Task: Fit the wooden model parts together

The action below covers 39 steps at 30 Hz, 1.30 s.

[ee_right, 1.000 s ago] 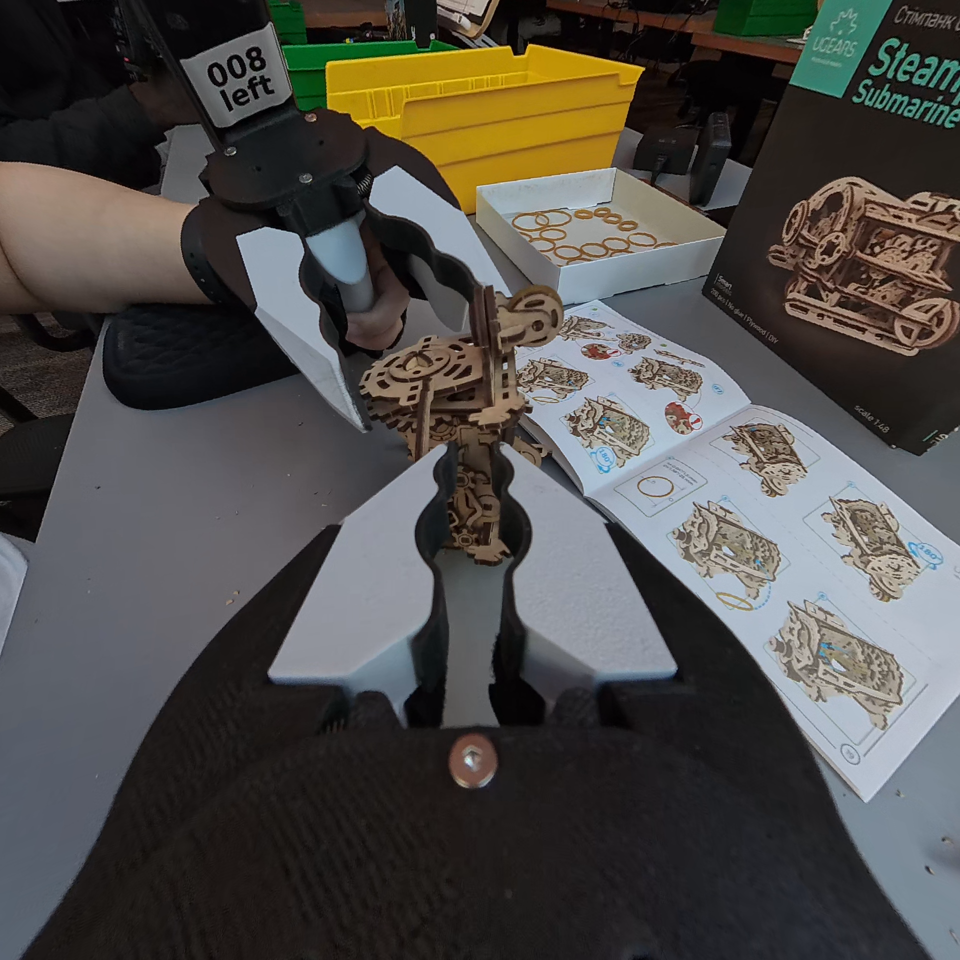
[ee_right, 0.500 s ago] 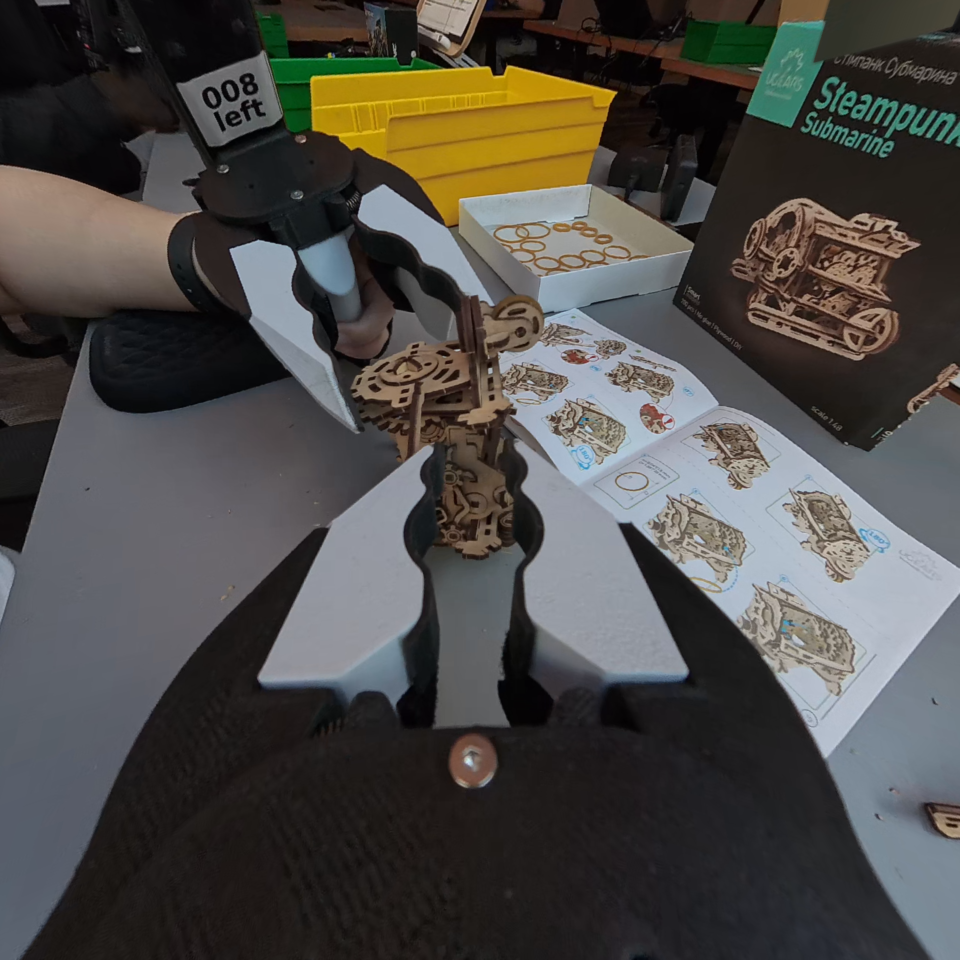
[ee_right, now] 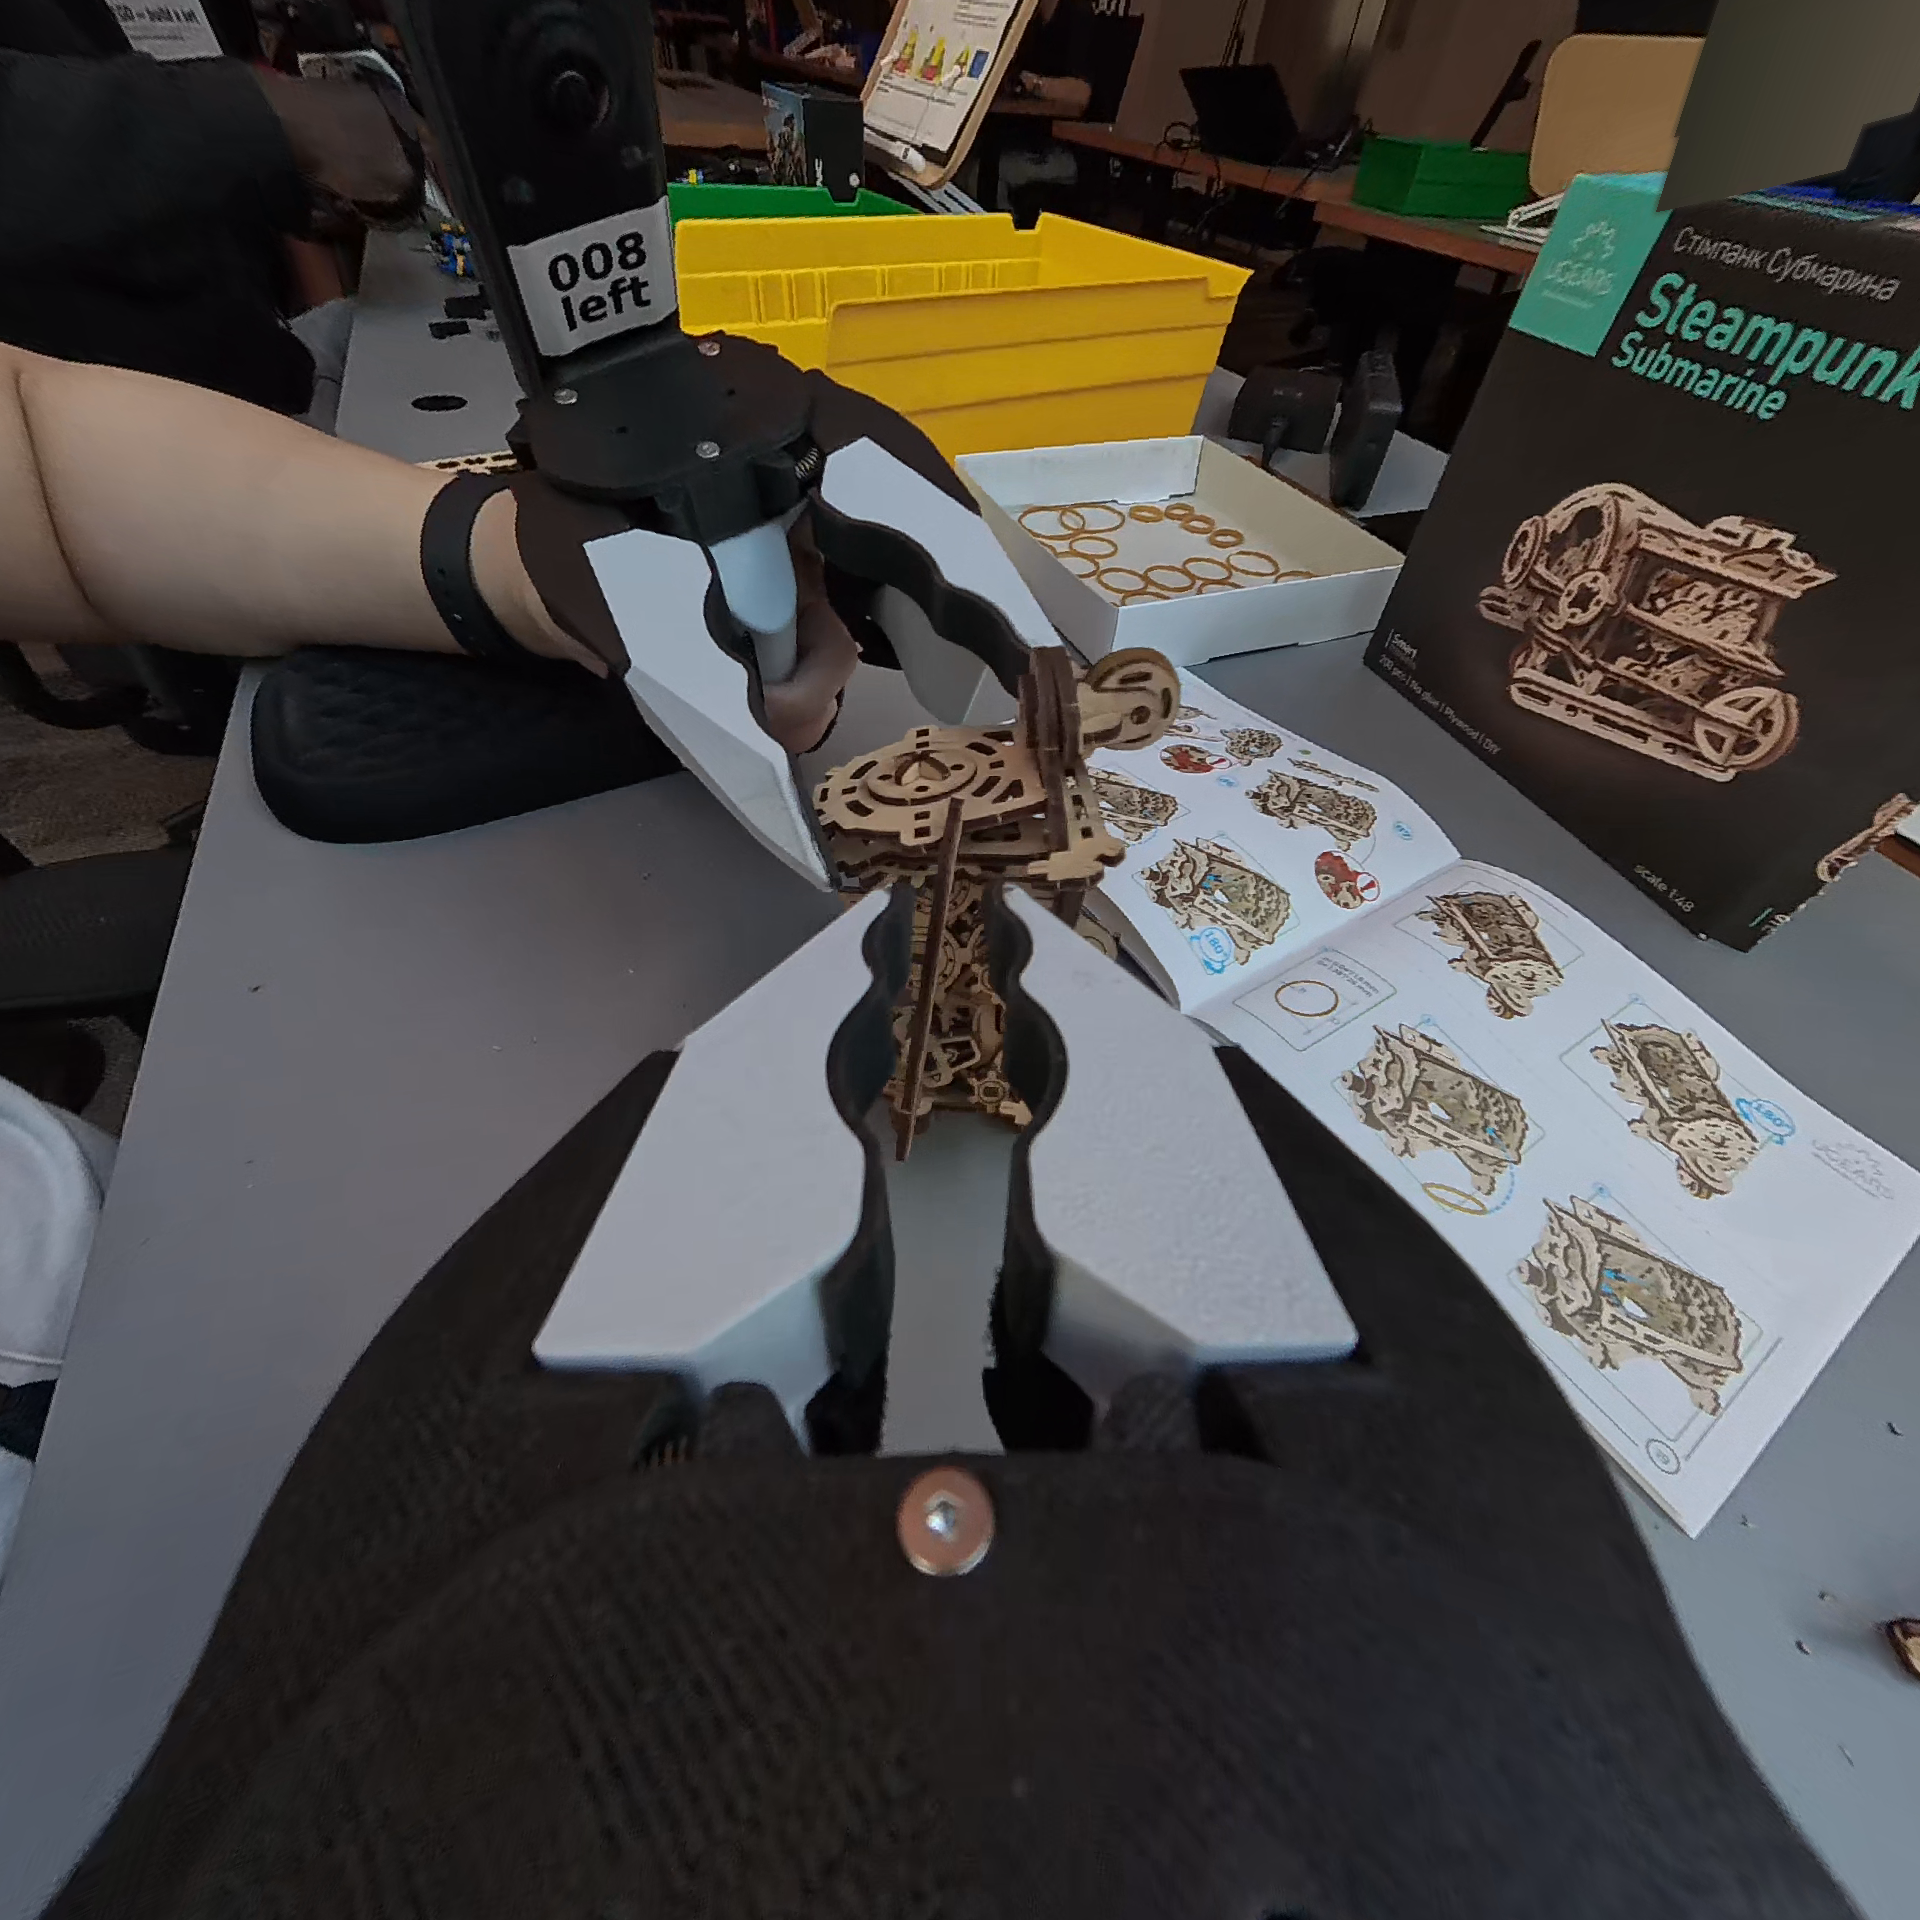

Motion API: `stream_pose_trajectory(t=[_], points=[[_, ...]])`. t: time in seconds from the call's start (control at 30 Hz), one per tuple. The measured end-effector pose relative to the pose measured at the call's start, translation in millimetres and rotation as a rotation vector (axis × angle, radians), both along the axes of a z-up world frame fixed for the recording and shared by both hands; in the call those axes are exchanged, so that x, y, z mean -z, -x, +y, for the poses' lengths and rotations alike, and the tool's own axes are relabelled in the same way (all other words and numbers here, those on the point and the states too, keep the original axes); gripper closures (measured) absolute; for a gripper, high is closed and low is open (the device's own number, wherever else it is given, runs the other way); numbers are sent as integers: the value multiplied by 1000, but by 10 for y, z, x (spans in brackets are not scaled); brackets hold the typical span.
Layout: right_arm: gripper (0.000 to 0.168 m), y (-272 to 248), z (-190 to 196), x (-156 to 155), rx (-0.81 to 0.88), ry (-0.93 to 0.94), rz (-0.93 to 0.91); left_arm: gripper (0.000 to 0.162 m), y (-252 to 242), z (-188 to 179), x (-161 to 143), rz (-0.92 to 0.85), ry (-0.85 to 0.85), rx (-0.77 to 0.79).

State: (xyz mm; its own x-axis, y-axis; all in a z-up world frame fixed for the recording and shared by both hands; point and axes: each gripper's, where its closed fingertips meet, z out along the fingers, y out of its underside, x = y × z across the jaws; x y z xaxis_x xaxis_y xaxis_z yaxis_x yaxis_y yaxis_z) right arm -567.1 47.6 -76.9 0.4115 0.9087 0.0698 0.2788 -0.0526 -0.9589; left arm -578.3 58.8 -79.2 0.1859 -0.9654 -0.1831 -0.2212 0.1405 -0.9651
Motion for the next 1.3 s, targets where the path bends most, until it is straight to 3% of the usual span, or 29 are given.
stream_pose_trajectory(t=[0.27, 0.4, 0.5, 0.83, 1.3], points=[[158, 36, -49, 71, -29, -22, -40, 97, -3, -7, -4, -11, 9, -2], [159, -111, 37, -64, 23, -9, 45, 97, -2, -10, -4, -14, 8, -2], [168, -218, 176, -92, 83, 59, 102, 97, -5, -10, -5, -17, 9, 0], [165, -47, 222, 132, 44, 152, 33, 98, -10, -10, -7, -25, 14, 3], [161, -20, 233, 112, 38, 170, 74, 98, -23, -53, -14, -30, 16, 32]])
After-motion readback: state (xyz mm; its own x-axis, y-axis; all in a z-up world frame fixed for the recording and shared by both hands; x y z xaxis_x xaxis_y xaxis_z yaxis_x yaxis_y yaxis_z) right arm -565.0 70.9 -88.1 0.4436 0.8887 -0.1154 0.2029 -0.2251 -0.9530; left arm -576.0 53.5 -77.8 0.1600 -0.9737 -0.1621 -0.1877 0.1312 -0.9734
